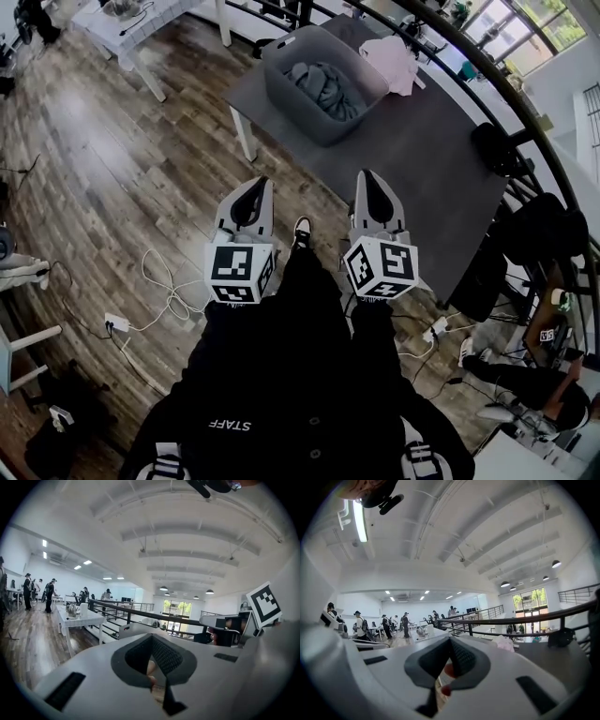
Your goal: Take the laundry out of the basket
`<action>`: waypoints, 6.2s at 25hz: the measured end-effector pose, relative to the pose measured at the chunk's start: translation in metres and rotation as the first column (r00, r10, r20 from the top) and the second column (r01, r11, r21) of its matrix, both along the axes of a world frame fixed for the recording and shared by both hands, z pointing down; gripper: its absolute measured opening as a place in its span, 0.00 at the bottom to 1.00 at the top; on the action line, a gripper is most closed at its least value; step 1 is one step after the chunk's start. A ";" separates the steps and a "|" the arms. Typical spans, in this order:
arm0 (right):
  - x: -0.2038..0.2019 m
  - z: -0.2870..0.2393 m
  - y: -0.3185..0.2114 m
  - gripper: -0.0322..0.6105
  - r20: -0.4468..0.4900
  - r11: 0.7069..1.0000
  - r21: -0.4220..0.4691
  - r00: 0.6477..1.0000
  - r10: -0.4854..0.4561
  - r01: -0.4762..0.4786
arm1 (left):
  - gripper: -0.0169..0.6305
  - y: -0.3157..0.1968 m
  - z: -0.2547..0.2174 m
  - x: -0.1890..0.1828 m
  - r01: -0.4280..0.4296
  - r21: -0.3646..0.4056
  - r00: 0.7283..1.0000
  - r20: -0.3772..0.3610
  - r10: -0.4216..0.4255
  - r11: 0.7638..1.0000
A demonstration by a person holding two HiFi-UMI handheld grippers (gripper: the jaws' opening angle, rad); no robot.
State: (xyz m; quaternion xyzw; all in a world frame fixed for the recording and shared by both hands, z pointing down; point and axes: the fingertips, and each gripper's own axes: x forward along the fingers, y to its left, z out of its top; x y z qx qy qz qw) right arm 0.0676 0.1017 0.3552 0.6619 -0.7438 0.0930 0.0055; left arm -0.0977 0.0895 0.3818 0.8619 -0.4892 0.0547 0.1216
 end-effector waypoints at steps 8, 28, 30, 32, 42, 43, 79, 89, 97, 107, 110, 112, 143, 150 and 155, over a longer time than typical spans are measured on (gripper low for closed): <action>0.053 -0.008 -0.129 0.07 0.013 0.999 -0.010 0.998 -0.054 0.054 | 0.03 -0.126 -0.011 0.070 0.009 0.002 1.000 0.009 -0.009 1.000; 0.059 0.019 -0.252 0.07 -0.008 0.990 -0.109 0.996 -0.089 0.087 | 0.03 -0.252 0.007 0.093 -0.017 -0.058 1.000 0.006 0.018 0.998; 0.051 0.023 -0.259 0.07 -0.019 0.988 -0.120 0.995 -0.097 0.094 | 0.03 -0.261 0.007 0.087 -0.019 -0.063 1.000 0.007 0.019 0.998; 0.046 0.023 -0.265 0.07 -0.026 0.988 -0.124 0.995 -0.101 0.097 | 0.03 -0.268 0.008 0.085 -0.024 -0.066 1.000 0.003 0.024 0.998; 0.046 0.071 -0.284 0.07 -0.049 0.961 -0.239 0.987 -0.151 0.135 | 0.03 -0.285 0.061 0.089 -0.020 -0.190 0.999 0.025 0.025 0.982; 0.048 0.075 -0.287 0.07 -0.053 0.959 -0.248 0.986 -0.158 0.140 | 0.03 -0.288 0.066 0.091 -0.019 -0.199 0.999 0.031 0.026 0.980; 0.030 0.254 -0.400 0.55 0.091 0.681 -0.643 0.918 -0.385 0.350 | 0.03 -0.364 0.158 0.105 0.054 -0.441 0.998 0.051 -0.035 0.896; 0.041 0.315 -0.410 0.63 0.090 0.586 -0.745 0.919 -0.385 0.318 | 0.03 -0.362 0.176 0.112 0.051 -0.477 0.998 0.046 -0.033 0.877; 0.050 0.340 -0.421 0.76 0.095 0.557 -0.775 0.927 -0.363 0.298 | 0.03 -0.376 0.178 0.112 0.079 -0.499 0.996 0.072 -0.049 0.863; 0.043 0.404 -0.423 0.95 0.156 0.352 -0.883 0.901 -0.405 0.311 | 0.03 -0.394 0.177 0.097 0.106 -0.495 0.994 0.079 -0.076 0.863; 0.040 0.421 -0.424 0.95 0.144 0.325 -0.902 0.907 -0.396 0.285 | 0.03 -0.393 0.178 0.096 0.100 -0.491 0.995 0.075 -0.073 0.866; 0.038 0.430 -0.424 0.95 0.100 0.323 -0.913 0.904 -0.416 0.249 | 0.03 -0.392 0.177 0.097 0.094 -0.490 0.995 0.073 -0.066 0.867; 0.023 0.382 -0.416 0.47 -0.082 0.461 -0.866 0.855 -0.512 0.192 | 0.03 -0.354 0.148 0.062 0.126 -0.449 0.992 0.043 -0.120 0.884; 0.026 0.264 -0.419 0.47 -0.132 0.669 -0.698 0.872 -0.472 0.257 | 0.03 -0.342 0.112 0.057 0.128 -0.390 0.992 0.038 -0.122 0.912; 0.037 0.173 -0.405 0.47 -0.147 0.810 -0.531 0.915 -0.375 0.247 | 0.03 -0.331 0.080 0.061 0.126 -0.330 0.992 0.024 -0.125 0.935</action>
